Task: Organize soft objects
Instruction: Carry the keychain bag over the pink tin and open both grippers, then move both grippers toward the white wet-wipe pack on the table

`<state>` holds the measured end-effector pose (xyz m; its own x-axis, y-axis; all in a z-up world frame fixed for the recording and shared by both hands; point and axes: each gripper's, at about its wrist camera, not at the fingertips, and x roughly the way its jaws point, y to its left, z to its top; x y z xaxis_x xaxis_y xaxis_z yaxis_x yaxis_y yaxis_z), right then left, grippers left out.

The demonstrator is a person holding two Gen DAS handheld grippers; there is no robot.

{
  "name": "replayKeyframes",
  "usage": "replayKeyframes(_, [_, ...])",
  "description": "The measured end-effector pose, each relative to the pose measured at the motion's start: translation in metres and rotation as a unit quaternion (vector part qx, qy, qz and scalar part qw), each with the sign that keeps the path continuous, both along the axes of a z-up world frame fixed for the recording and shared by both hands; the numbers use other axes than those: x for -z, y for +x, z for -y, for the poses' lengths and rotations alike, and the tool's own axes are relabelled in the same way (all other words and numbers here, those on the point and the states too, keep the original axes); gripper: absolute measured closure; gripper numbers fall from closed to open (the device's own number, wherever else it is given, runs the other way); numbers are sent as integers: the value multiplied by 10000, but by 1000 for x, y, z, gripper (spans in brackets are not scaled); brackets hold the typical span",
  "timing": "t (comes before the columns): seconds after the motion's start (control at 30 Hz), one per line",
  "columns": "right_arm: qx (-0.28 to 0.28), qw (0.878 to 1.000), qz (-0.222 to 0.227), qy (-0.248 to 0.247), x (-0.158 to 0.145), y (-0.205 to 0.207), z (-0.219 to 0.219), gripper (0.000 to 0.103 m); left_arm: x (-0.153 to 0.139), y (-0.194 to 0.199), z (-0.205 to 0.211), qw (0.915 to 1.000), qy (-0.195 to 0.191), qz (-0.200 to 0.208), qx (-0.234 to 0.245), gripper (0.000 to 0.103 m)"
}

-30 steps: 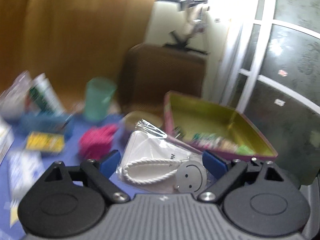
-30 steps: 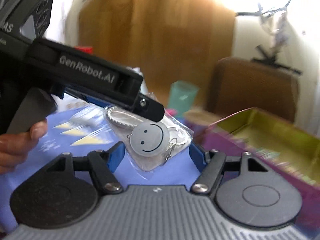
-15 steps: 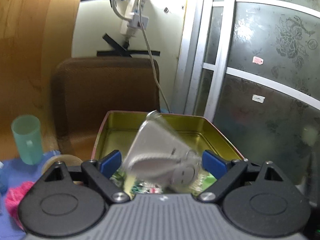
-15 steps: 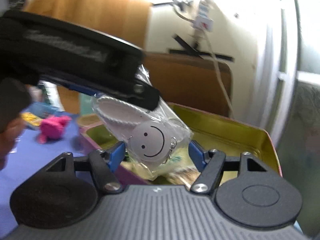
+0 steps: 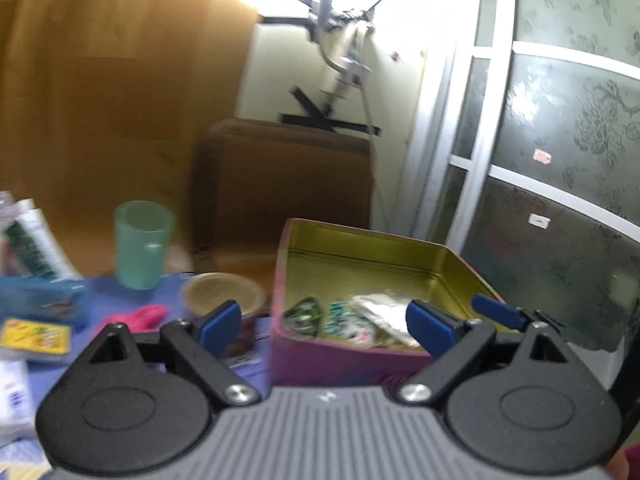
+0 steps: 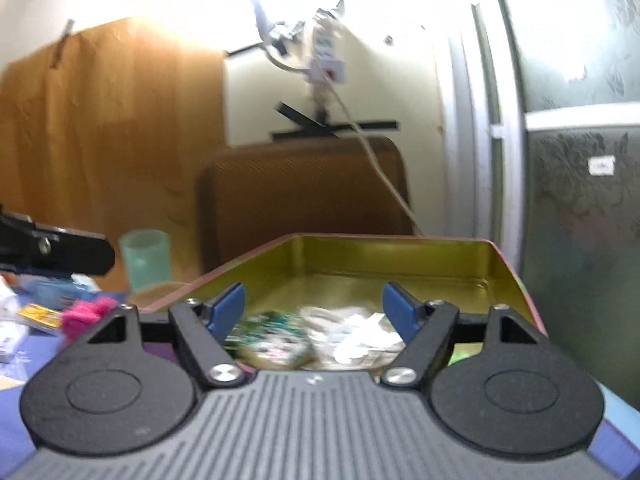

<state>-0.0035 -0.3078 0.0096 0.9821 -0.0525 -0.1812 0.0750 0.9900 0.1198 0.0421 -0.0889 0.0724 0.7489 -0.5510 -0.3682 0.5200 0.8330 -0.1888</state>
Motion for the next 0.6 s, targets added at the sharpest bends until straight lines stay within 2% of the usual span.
replayKeyframes(0.13, [-538,9986,-22,-6,-1,-7,-34,24,2,-21,-54,9991,-121,51,-407,9])
replayKeyframes(0.3, [-1401,9893,-415,64,7,-9,-80,24,3,-48,-129,9947,-100,93,-1024,8])
replayKeyframes(0.4, [-1802,9814,-648,146,12,-10,-103,24,8,-64,-173,9889,59,90,-1479,8])
replayKeyframes(0.6, [-2322,9689,-847,-124,18,-17,-145,23,26,-98,-254,9730,246,-186,-2286,8])
